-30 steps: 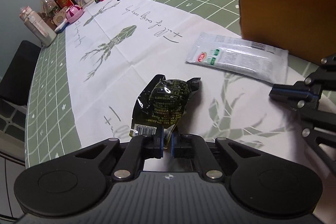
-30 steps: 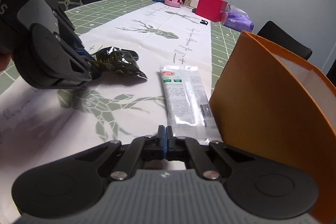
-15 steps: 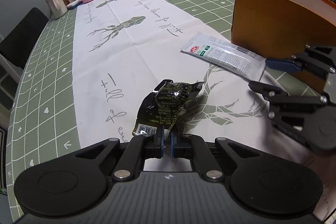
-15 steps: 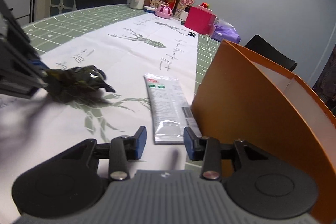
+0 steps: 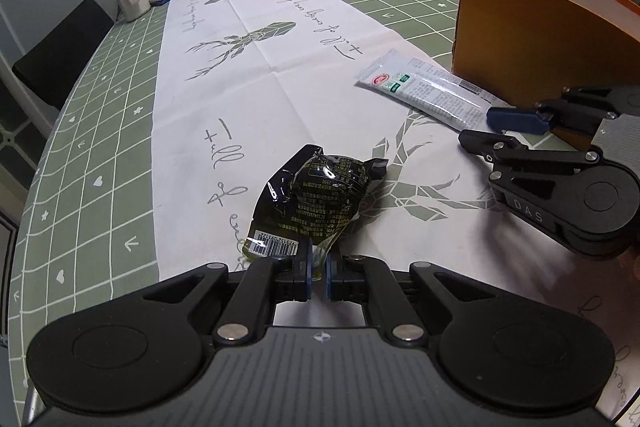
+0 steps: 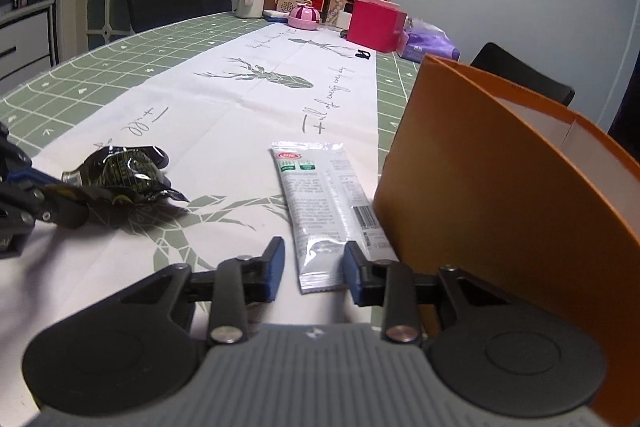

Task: Organize snacks
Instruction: 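Close the left gripper on the green foil packet while the right gripper grasps the white sachet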

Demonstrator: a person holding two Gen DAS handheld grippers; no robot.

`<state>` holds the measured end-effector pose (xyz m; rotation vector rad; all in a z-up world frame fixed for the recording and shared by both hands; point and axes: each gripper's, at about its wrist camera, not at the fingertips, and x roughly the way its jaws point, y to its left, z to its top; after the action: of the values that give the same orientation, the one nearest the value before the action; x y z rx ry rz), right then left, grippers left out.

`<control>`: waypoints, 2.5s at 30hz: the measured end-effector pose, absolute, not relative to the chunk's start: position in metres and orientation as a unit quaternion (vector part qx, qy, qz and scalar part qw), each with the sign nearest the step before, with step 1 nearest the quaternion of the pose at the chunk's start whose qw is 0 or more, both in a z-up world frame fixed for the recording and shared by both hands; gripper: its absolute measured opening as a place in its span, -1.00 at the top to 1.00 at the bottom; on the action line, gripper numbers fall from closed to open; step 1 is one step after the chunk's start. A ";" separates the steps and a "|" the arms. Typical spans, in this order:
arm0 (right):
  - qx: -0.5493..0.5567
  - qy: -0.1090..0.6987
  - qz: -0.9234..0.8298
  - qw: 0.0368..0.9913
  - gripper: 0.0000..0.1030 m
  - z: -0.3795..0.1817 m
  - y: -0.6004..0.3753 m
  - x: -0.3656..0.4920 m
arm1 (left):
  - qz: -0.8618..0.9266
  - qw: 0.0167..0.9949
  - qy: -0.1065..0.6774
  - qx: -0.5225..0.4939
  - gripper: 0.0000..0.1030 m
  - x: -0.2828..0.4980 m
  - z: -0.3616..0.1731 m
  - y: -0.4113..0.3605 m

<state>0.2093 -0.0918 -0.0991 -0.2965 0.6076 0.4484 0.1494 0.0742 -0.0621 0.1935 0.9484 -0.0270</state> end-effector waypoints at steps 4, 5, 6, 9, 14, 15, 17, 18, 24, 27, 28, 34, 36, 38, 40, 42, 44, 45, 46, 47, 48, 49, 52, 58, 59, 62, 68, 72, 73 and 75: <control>-0.140 0.299 0.222 0.918 0.96 -0.100 -0.089 0.208 | -0.011 0.884 0.459 0.086 0.88 0.148 -0.063 0.076; -0.140 0.301 0.224 0.916 1.00 -0.100 -0.088 0.206 | -0.010 0.884 0.459 0.086 0.88 0.147 -0.063 0.076; -0.141 0.302 0.224 0.916 1.00 -0.099 -0.087 0.206 | -0.010 0.884 0.459 0.085 0.88 0.147 -0.063 0.076; -0.144 0.304 0.224 0.915 1.00 -0.099 -0.086 0.202 | -0.008 0.884 0.461 0.081 0.88 0.146 -0.063 0.076; -0.131 0.326 0.238 0.906 1.00 -0.092 -0.091 0.187 | -0.004 0.883 0.463 0.076 0.88 0.141 -0.061 0.076; -0.130 0.328 0.241 0.904 1.00 -0.092 -0.092 0.181 | -0.003 0.883 0.463 0.076 0.88 0.140 -0.060 0.075; -0.123 0.333 0.253 0.900 1.00 -0.090 -0.096 0.169 | -0.004 0.884 0.462 0.074 0.88 0.136 -0.061 0.074; -0.123 0.328 0.257 0.901 1.00 -0.089 -0.097 0.164 | -0.005 0.884 0.462 0.072 0.88 0.135 -0.061 0.074; -0.137 0.291 0.236 0.917 0.25 -0.086 -0.096 0.177 | 0.003 0.887 0.458 0.064 0.88 0.133 -0.060 0.074; -0.137 0.296 0.223 0.919 0.14 -0.087 -0.092 0.199 | 0.003 0.887 0.458 0.056 0.88 0.132 -0.060 0.076; -0.139 0.295 0.218 0.920 0.04 -0.087 -0.090 0.205 | 0.003 0.887 0.459 0.054 0.88 0.132 -0.060 0.076; -0.140 0.306 0.216 0.917 -0.20 -0.094 -0.080 0.226 | 0.004 0.887 0.459 0.047 0.88 0.133 -0.061 0.079; -0.131 0.307 0.210 0.919 -0.17 -0.096 -0.080 0.228 | 0.003 0.887 0.459 0.046 0.88 0.133 -0.060 0.079; -0.129 0.305 0.201 0.922 -0.05 -0.096 -0.079 0.228 | 0.003 0.887 0.459 0.044 0.88 0.133 -0.061 0.079; -0.142 0.298 0.181 0.926 0.32 -0.097 -0.078 0.227 | 0.003 0.888 0.459 0.041 0.88 0.133 -0.061 0.080; -0.145 0.295 0.180 0.927 0.39 -0.098 -0.078 0.226 | 0.003 0.888 0.458 0.038 0.88 0.133 -0.060 0.081; -0.151 0.288 0.180 0.928 0.50 -0.099 -0.077 0.223 | 0.002 0.888 0.458 0.036 0.88 0.132 -0.061 0.081; -0.157 0.283 0.181 0.929 0.58 -0.100 -0.076 0.221 | 0.003 0.888 0.458 0.035 0.88 0.132 -0.061 0.081; -0.161 0.280 0.185 0.928 0.76 -0.101 -0.074 0.218 | 0.003 0.889 0.457 0.035 0.88 0.132 -0.061 0.081; -0.164 0.276 0.185 0.929 0.89 -0.102 -0.073 0.214 | 0.003 0.889 0.457 0.035 0.88 0.131 -0.061 0.081; -0.168 0.273 0.184 0.929 0.93 -0.103 -0.072 0.211 | 0.003 0.889 0.456 0.034 0.88 0.131 -0.060 0.081; -0.169 0.271 0.183 0.930 0.98 -0.103 -0.072 0.209 | 0.004 0.889 0.456 0.034 0.88 0.130 -0.060 0.081; -0.156 0.273 0.184 0.931 1.00 -0.102 -0.078 0.202 | 0.007 0.890 0.454 0.030 0.88 0.128 -0.059 0.083; -0.147 0.290 0.211 0.922 1.00 -0.094 -0.088 0.168 | 0.012 0.891 0.452 0.032 0.88 0.120 -0.058 0.081; -0.141 0.298 0.216 0.919 1.00 -0.092 -0.090 0.162 | 0.012 0.891 0.453 0.031 0.88 0.119 -0.057 0.081; -0.129 0.322 0.228 0.910 1.00 -0.086 -0.097 0.142 | 0.006 0.891 0.454 0.026 0.88 0.111 -0.056 0.080; -0.132 0.362 0.248 0.889 1.00 -0.077 -0.111 0.099 | -0.028 0.886 0.463 0.015 0.88 0.091 -0.051 0.072; -0.127 0.388 0.262 0.875 1.00 -0.072 -0.123 0.082 | -0.055 0.879 0.473 0.021 0.83 0.078 -0.050 0.063; -0.121 0.397 0.266 0.870 1.00 -0.071 -0.126 0.081 | -0.059 0.878 0.474 0.025 0.75 0.075 -0.050 0.061; -0.110 0.411 0.276 0.862 0.98 -0.068 -0.130 0.080 | -0.062 0.878 0.474 0.033 0.59 0.070 -0.049 0.059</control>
<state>0.0803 -0.1303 -0.0676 -0.2301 0.8616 0.5781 0.0705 0.0585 -0.0489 0.0688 0.9882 -0.1292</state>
